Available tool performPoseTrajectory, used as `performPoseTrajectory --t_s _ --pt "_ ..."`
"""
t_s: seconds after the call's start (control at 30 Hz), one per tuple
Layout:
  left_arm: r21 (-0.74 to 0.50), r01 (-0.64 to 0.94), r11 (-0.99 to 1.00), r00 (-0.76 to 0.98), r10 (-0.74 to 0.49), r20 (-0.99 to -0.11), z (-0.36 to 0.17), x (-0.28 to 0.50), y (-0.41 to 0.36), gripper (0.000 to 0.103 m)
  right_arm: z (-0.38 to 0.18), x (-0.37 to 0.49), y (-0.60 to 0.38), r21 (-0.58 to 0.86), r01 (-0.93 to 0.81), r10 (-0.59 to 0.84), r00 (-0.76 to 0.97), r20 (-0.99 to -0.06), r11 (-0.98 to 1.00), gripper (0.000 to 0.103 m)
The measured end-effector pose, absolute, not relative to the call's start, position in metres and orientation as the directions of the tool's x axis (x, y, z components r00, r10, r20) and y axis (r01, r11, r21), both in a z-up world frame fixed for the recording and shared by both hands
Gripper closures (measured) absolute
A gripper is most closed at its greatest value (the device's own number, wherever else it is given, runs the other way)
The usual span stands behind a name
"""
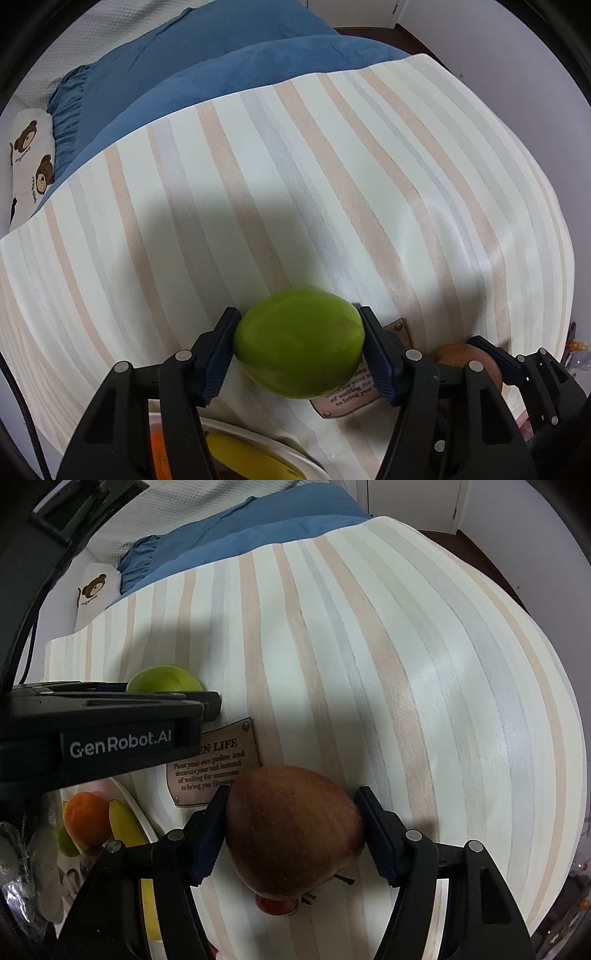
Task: Organize fruits
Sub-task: 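Carry the green apple and red apple toward the white plate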
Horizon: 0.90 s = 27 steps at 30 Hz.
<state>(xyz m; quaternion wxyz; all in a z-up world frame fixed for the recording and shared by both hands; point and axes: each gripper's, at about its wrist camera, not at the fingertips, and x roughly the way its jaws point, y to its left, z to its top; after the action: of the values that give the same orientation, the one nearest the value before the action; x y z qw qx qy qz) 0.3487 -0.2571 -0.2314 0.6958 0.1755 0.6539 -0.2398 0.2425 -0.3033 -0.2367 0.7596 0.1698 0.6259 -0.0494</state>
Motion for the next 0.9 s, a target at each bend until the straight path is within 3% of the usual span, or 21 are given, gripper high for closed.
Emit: performPoseTrajectory --t_s 0.3,0.63,0.9 --pt "-0.155 0.506 0.849 0.009 -0.185 -0.983 -0.201 0.333 -0.210 0.042 -0.218 0.224 -0.300 0.270 0.295 0.199 0.249 -0.948 0.917 0.034" --pt "-0.225 0.364 0.904 0.060 -0.264 -0.963 -0.141 0.308 -0.096 0.041 -0.183 0.210 -0.279 0.389 0.223 0.321 0.287 -0.903 0.894 0.034" --pt "-0.204 0.198 0.959 0.065 -0.220 -0.973 -0.165 0.297 -0.021 0.041 -0.177 0.197 -0.229 0.430 0.145 0.382 0.270 -0.884 0.891 0.034"
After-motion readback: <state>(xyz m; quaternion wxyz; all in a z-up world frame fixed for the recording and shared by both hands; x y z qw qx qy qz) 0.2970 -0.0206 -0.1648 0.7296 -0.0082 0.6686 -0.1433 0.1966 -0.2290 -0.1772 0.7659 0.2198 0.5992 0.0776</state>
